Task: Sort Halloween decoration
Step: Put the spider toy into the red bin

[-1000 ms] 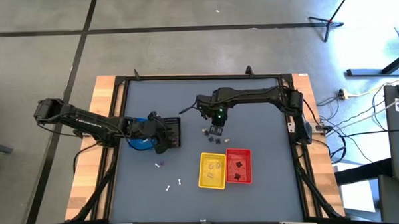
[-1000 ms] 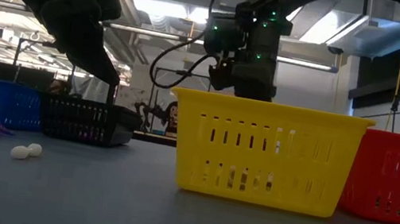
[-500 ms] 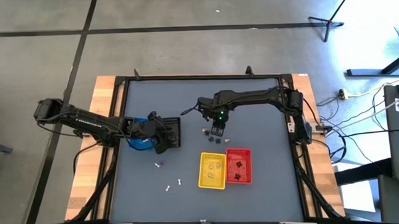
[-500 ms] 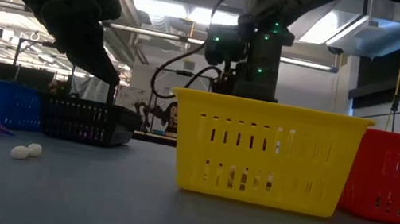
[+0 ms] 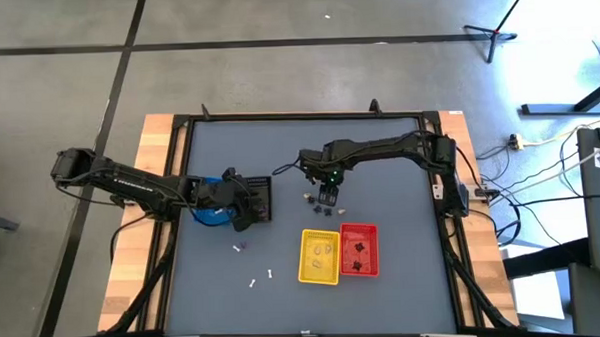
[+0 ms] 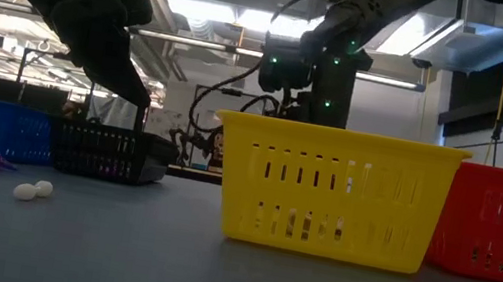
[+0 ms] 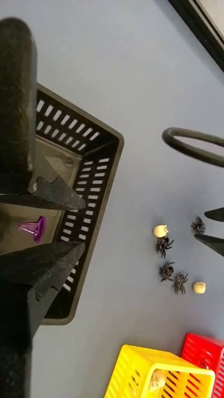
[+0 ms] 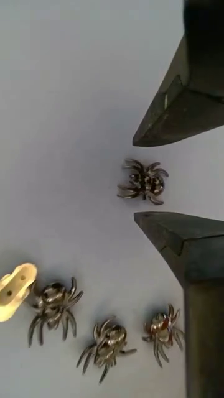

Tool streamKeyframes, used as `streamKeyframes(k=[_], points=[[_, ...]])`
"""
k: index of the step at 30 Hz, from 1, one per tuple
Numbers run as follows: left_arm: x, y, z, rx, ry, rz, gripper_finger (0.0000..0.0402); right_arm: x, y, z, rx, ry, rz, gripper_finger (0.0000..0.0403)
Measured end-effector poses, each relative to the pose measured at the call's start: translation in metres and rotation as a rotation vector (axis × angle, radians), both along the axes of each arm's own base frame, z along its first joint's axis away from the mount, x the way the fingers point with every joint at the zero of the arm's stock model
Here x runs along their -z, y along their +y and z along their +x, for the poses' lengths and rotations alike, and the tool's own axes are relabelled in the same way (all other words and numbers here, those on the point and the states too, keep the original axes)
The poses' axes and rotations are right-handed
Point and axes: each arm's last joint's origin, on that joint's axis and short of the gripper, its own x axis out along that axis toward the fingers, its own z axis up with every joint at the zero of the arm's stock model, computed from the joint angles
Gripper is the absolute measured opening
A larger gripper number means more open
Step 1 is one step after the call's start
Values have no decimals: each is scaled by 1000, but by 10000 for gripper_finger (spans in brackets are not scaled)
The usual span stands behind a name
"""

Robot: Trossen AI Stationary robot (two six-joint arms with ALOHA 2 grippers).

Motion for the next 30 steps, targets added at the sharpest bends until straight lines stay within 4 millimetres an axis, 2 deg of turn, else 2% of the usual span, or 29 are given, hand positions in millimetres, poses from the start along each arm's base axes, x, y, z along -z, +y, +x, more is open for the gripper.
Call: streamKeyframes(k=[8,15,18,26,30], points=[[0,0,0,0,0,0,86,12,1,-6,0,-7,-1,178],[0,0,0,0,0,0,86,12,1,-6,-2,-10,2,172],[0,0,0,0,0,0,86,13,2,-6,-4,-13,23,149],[0,0,0,0,0,0,86,13,2,-6,-6,-12,33,58],[0,0,0,0,0,0,86,14,3,-6,-7,-7,33,35]])
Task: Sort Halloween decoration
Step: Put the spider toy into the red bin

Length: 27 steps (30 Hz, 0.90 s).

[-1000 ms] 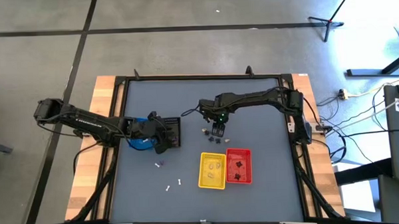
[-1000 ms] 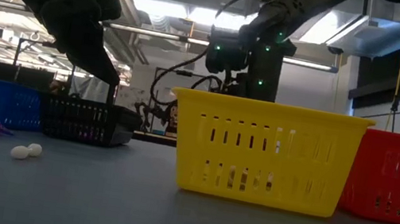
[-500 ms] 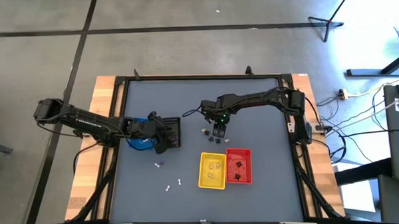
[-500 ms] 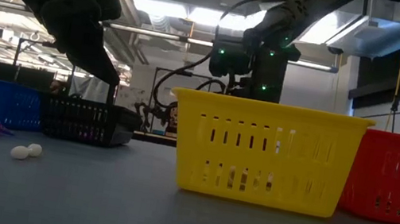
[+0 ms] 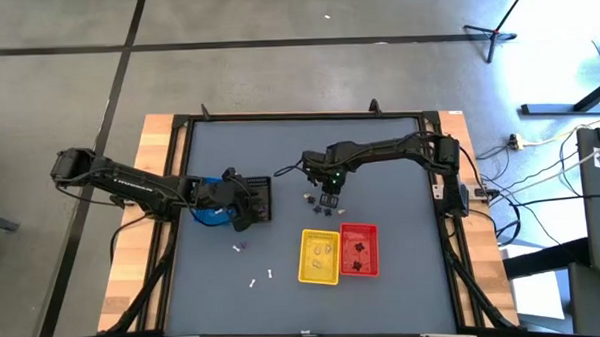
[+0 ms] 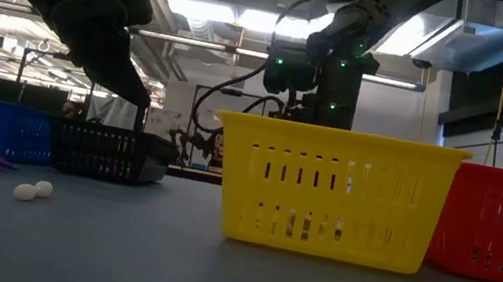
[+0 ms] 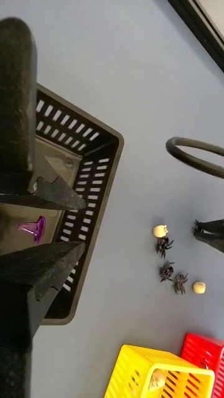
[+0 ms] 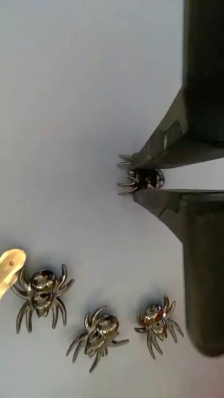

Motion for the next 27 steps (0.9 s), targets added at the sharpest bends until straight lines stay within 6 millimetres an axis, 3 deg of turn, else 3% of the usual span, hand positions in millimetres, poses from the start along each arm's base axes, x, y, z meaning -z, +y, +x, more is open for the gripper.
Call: streamKeyframes(k=[22,27], points=[[0,0,0,0,0,0,86,-16,-2,6,1,19,5,31],[0,0,0,0,0,0,86,-17,-2,6,1,23,5,12]])
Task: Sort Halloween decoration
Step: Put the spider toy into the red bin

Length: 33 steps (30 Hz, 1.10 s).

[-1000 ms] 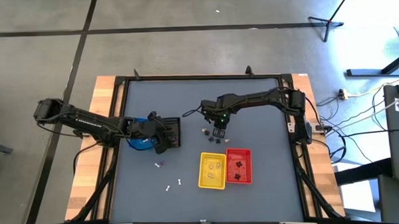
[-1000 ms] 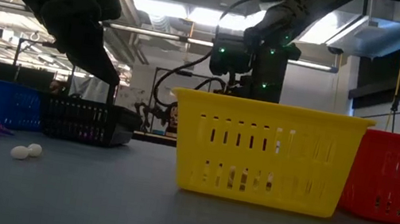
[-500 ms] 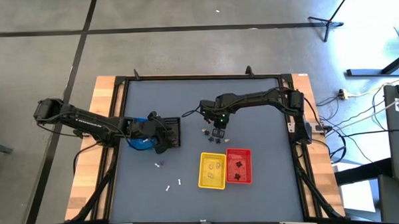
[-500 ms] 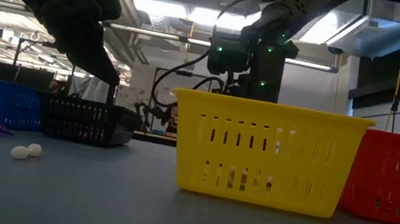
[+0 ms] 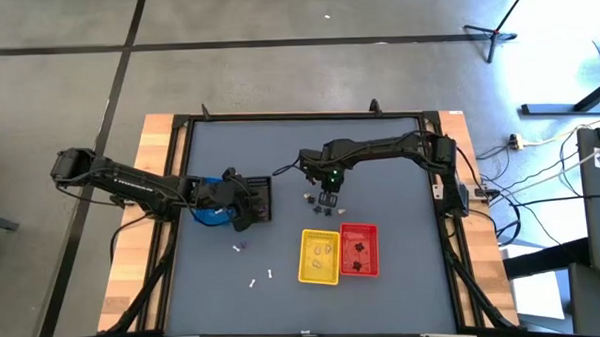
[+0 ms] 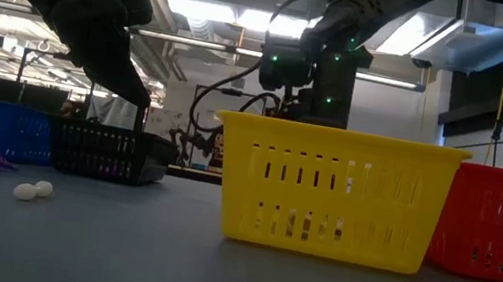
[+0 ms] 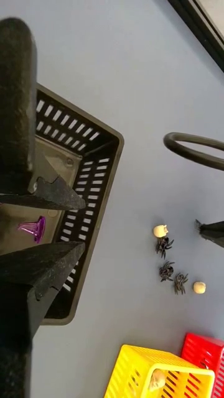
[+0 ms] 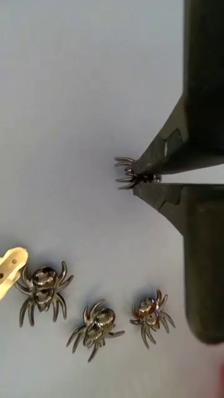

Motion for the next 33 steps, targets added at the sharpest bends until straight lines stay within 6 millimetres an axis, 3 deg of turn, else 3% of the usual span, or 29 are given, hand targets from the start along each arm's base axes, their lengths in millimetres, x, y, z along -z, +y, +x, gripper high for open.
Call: streamKeyframes(k=[33], points=[[0,0,0,0,0,0,86,-1,0,-1,0,8,2,0]])
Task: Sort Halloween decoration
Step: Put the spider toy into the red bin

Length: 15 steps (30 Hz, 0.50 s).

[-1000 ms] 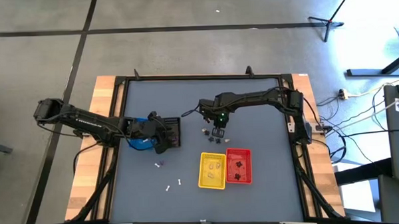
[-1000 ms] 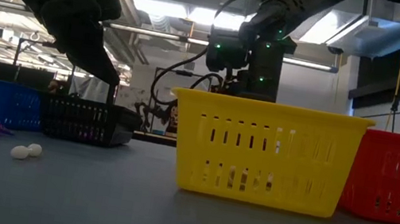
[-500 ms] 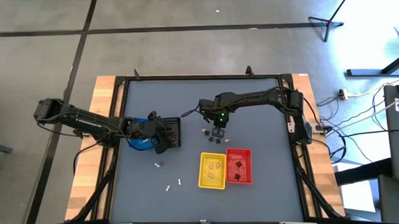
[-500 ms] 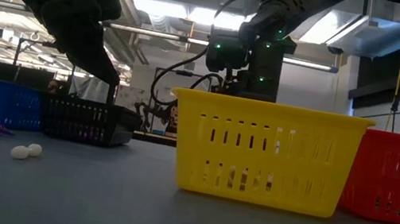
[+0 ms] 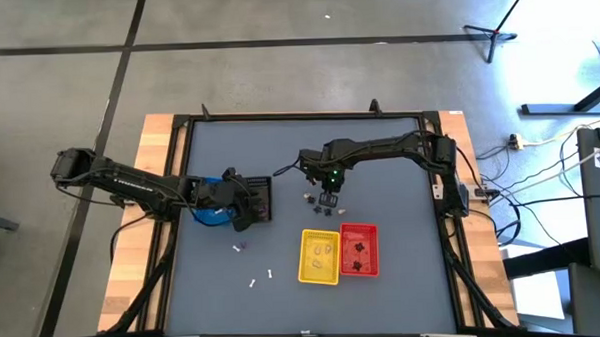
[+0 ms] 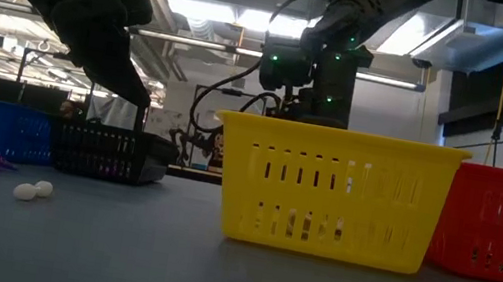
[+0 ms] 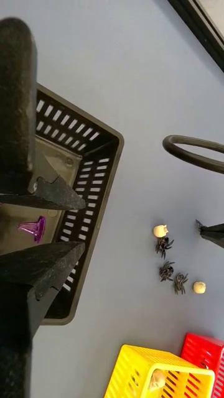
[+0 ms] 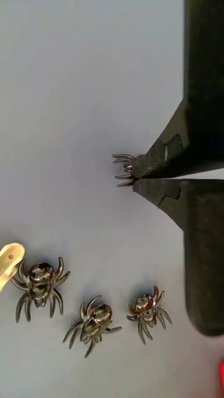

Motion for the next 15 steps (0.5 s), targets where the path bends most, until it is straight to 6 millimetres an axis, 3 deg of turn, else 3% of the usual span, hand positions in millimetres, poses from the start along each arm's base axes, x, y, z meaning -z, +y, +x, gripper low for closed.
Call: streamKeyframes(k=[15], points=[[0,0,0,0,0,0,86,-39,-3,8,-24,24,-53,0]])
